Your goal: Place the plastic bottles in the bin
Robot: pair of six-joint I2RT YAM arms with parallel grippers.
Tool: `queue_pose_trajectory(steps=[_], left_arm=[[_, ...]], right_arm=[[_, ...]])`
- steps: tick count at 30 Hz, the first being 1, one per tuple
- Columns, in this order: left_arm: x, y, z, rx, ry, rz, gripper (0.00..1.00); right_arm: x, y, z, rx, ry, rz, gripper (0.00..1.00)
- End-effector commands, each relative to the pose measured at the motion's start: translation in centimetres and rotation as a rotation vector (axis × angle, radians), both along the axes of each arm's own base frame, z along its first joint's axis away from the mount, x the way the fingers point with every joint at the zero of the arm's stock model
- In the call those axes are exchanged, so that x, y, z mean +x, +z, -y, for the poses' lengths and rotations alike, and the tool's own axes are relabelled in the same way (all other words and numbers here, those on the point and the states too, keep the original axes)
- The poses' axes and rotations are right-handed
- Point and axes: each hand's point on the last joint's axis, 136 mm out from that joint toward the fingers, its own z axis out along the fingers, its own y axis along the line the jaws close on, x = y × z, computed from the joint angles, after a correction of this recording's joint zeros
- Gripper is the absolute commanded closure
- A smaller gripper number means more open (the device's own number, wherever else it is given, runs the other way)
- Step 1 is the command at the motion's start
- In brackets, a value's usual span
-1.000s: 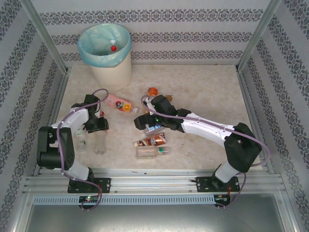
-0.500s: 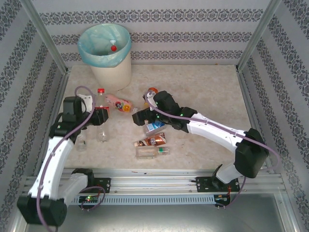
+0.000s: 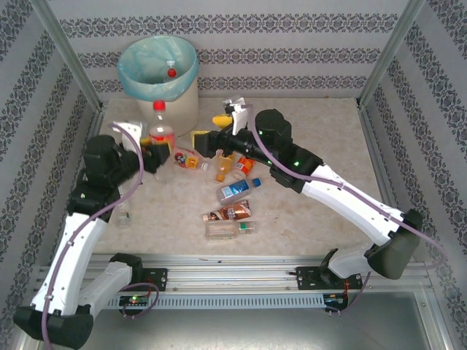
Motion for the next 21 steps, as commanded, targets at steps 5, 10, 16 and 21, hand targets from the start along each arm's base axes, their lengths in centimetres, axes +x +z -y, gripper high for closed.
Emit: queue_pose_trajectory(steps=[5,10,16,21], left_arm=[[8.2,15.7,-6.2,-0.016,0.396,0.370,0.67],[14.9,20.7,-8.6,-0.051,0.484,0.519,0.68],[23.7,18.7,-11.0,-0.060,0.532,0.525,0.70],[28.9,15.4,-11.1,-0.068,0.500,0.463,0.72]], right_arm=[[0.4,-2.3,4.0,-0.034,-0.166,0.007,0.05],[-0.1,-4.3,6.9,-0.051,-0.235,-0.020,0.05],[-0.7,-5.5,10.3,-0.059,-0.317,-0.031,0.06],[-1.2,-5.9,11.7,-0.066,-0.351,-0.032,0.06]])
